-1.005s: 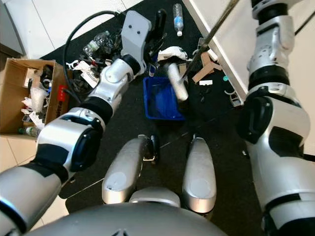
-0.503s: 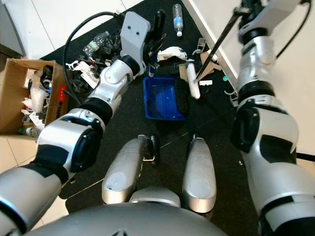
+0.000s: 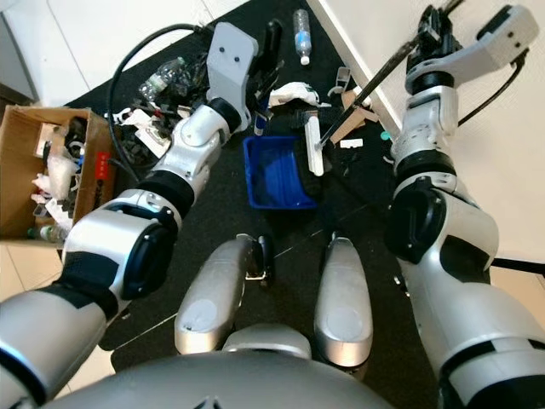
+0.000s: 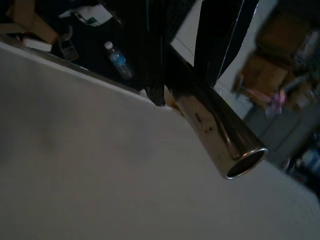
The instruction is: Sweep floor
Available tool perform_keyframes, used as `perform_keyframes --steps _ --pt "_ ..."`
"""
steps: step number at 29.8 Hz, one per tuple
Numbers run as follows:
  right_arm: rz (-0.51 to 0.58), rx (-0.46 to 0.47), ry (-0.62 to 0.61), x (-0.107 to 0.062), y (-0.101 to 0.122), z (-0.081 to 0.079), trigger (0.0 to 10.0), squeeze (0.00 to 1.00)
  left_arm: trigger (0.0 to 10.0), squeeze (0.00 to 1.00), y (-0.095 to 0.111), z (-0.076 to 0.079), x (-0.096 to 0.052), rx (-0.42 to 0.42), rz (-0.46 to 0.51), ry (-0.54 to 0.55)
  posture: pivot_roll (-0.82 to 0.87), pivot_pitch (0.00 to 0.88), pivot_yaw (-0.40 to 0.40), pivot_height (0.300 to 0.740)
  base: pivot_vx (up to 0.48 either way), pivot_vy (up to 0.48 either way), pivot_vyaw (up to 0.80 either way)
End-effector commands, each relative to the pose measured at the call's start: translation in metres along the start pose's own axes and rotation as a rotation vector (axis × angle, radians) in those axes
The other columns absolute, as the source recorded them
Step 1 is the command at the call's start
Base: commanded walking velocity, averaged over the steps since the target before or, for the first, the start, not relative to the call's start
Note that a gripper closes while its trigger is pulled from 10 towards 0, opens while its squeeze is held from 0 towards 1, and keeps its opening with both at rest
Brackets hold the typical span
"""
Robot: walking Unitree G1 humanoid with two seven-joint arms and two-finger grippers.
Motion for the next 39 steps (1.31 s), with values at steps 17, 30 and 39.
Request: perform_keyframes --steps 17,30,39 --pt "0.139 0.375 0.034 0.0 0.015 0.003 10.0 0.0 10.0 0.06 -0.015 0.015 -0.004 -0.095 -0.075 -0.008 0.01 0.204 0.062 0.74 0.0 0.0 0.0" --pt "0.271 0.098 0.15 -0.013 0.094 0.008 10.0 0.0 10.0 0.06 -0.007 -0.006 -0.004 -0.166 -0.011 0.08 -0.03 0.133 0.042 0.74 0.0 0.0 0.0" --pt "0.319 -0.229 0.058 -0.042 0.135 0.029 10.0 0.0 10.0 0.06 0.01 -0.028 -0.005 -0.233 0.137 0.16 -0.06 0.078 0.031 0.74 0.0 0.0 0.0"
Point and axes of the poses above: a point about 5 cm out from each wrist's last joint towards the gripper, its own x axis pointing out of the wrist towards the gripper, its own y axis along the axis of the wrist's last joint, z = x × y, the point moved 1 cm from there along x, pointing out of the wrist towards the gripper, and after that the axes turned 15 degrees about x, right-handed, at the moved point
